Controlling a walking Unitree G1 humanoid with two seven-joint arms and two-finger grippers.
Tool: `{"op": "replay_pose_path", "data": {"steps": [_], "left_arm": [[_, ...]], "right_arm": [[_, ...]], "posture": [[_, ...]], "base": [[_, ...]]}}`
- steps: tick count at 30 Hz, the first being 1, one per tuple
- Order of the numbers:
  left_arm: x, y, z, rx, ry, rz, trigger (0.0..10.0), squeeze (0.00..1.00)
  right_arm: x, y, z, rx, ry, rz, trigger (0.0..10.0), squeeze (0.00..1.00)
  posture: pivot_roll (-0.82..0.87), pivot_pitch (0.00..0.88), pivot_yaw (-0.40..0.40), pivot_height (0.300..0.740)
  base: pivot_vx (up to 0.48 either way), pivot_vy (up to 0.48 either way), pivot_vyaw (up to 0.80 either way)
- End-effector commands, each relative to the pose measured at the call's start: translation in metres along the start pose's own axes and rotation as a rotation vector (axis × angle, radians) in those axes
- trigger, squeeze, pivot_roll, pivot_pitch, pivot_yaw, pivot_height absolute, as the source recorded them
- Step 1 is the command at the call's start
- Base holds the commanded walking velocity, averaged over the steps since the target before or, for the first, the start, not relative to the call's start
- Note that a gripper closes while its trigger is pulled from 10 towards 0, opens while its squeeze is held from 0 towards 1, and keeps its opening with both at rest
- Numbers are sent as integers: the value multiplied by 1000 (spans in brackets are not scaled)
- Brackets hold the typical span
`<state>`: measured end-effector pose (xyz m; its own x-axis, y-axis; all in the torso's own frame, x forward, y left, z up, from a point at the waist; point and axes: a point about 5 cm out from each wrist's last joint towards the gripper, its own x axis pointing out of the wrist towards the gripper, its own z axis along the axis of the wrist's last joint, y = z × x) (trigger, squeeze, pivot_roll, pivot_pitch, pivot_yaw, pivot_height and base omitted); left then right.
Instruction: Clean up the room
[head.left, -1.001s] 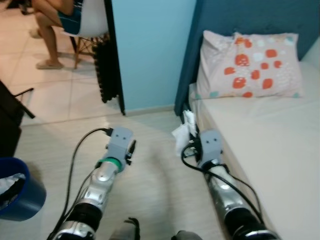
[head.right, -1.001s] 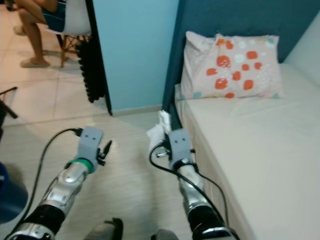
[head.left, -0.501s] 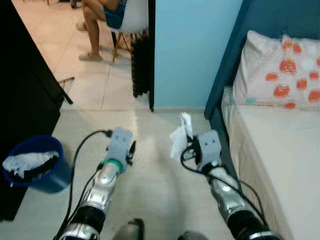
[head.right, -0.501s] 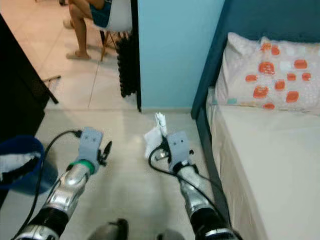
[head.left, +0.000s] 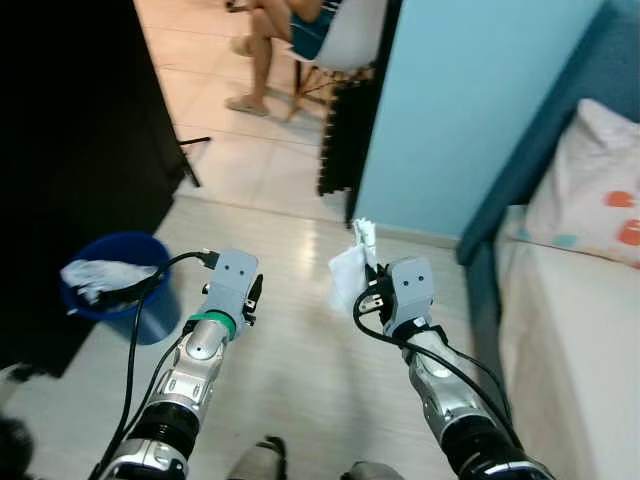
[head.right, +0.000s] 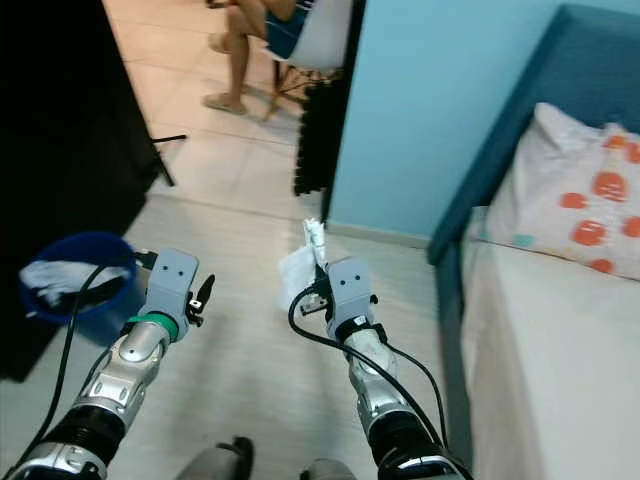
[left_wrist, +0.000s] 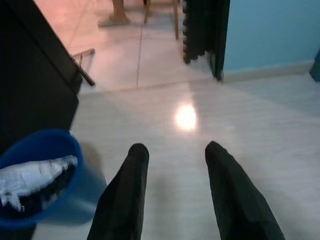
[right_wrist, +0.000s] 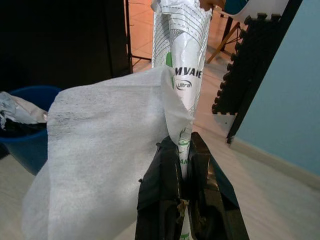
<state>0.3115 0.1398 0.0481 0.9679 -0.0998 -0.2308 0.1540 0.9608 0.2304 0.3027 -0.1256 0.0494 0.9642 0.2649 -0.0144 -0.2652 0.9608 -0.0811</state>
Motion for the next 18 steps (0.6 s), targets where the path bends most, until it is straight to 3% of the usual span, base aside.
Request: {"op": "replay_pose_path", "data": {"steps": [1,9,12,18], "left_arm": [[-1,-2,-4,9,19,-2,10000,0],[0,0,-5,28,27,19,10000,0],[0,2,-7,52,43,39,10000,0],[1,4,-8,54,55,57,10000,0]], "right_arm": [[-2,0,-3,6,12,-1,10000,0],[-2,0,-2,19,4,-1,10000,0],[-1,0,-1,38,-7,-3,10000,0],[-1,1,0,70,-7,-11,10000,0]], "posture": [[-9,0,12,685],[-10,0,13,685],[-10,0,13,685],[-11,0,13,685]], "base": [[0,0,725],[0,0,723],[376,0,638],[461,0,0]]}}
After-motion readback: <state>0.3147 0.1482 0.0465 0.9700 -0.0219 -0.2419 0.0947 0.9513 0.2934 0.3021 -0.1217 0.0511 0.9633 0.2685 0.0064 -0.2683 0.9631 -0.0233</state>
